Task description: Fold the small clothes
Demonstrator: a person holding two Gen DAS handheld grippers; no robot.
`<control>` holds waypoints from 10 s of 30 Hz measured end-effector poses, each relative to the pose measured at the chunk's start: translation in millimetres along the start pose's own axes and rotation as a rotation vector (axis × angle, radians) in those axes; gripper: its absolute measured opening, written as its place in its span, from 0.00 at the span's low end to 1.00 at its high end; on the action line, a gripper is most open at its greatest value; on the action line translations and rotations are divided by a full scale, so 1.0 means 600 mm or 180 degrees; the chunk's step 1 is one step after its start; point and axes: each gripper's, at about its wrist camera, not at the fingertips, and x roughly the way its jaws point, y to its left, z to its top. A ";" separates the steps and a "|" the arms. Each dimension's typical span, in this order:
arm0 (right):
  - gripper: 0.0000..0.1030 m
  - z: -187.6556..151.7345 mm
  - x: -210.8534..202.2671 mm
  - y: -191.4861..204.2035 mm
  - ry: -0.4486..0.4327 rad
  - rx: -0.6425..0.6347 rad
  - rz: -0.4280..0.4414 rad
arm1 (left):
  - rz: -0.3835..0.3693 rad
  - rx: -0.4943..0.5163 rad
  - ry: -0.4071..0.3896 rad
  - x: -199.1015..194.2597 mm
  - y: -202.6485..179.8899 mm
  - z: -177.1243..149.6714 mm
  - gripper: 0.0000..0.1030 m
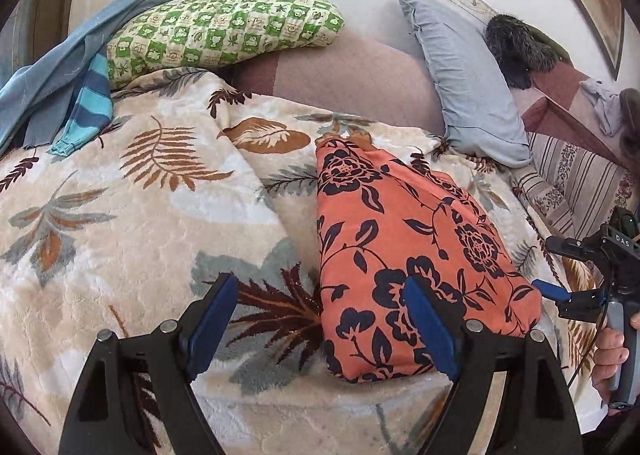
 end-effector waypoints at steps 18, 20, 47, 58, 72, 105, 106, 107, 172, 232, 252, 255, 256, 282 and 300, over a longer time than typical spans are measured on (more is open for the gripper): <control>0.72 0.055 0.061 0.026 0.0082 -0.0161 -0.0149 | -0.0101 -0.0009 0.0188 0.085 -0.031 0.060 0.85; 0.72 0.057 0.069 0.031 0.0114 -0.0220 -0.0184 | -0.0101 0.0034 0.0167 0.082 -0.035 0.063 0.85; 0.72 0.061 0.063 0.011 0.0129 -0.0233 -0.0237 | 0.0211 0.0389 0.0124 0.094 -0.072 0.059 0.85; 0.72 0.057 0.056 0.031 -0.0007 -0.0406 -0.0229 | 0.0230 0.0369 0.0195 0.108 -0.071 0.057 0.85; 0.70 0.057 0.070 0.030 0.0022 -0.0343 -0.0290 | 0.0245 0.0411 0.0269 0.119 -0.076 0.052 0.85; 0.70 0.054 0.079 0.029 0.0162 -0.0404 -0.0271 | 0.0233 0.0457 0.0314 0.134 -0.090 0.045 0.86; 0.70 0.054 0.079 0.029 0.0160 -0.0409 -0.0275 | 0.0234 0.0461 0.0313 0.134 -0.091 0.045 0.86; 0.70 0.054 0.080 0.029 0.0162 -0.0413 -0.0275 | 0.0236 0.0464 0.0313 0.134 -0.091 0.045 0.86; 0.70 0.050 0.110 0.021 0.0288 -0.0392 -0.0291 | 0.0186 0.0416 0.0385 0.152 -0.093 0.032 0.92; 0.37 -0.093 0.159 0.250 0.0062 -0.1606 -0.0215 | -0.0068 0.0138 0.0173 0.000 0.055 0.043 0.49; 0.62 -0.170 0.075 0.254 -0.0440 -0.1856 -0.0915 | 0.1502 0.0460 -0.0091 -0.118 0.053 0.009 0.90; 0.62 -0.203 0.023 0.257 -0.0628 -0.1926 -0.0870 | 0.1511 0.0391 -0.0230 -0.165 0.044 0.007 0.90; 0.62 -0.211 0.010 0.258 -0.0645 -0.1919 -0.0847 | 0.1511 0.0386 -0.0257 -0.179 0.039 0.007 0.90; 0.62 -0.353 -0.203 0.390 -0.1081 -0.2477 -0.0442 | 0.1680 0.0325 -0.0852 -0.410 -0.050 -0.011 0.97; 0.62 -0.373 -0.184 0.404 -0.1002 -0.2583 -0.0487 | 0.1740 0.0128 -0.0751 -0.414 -0.013 -0.017 1.00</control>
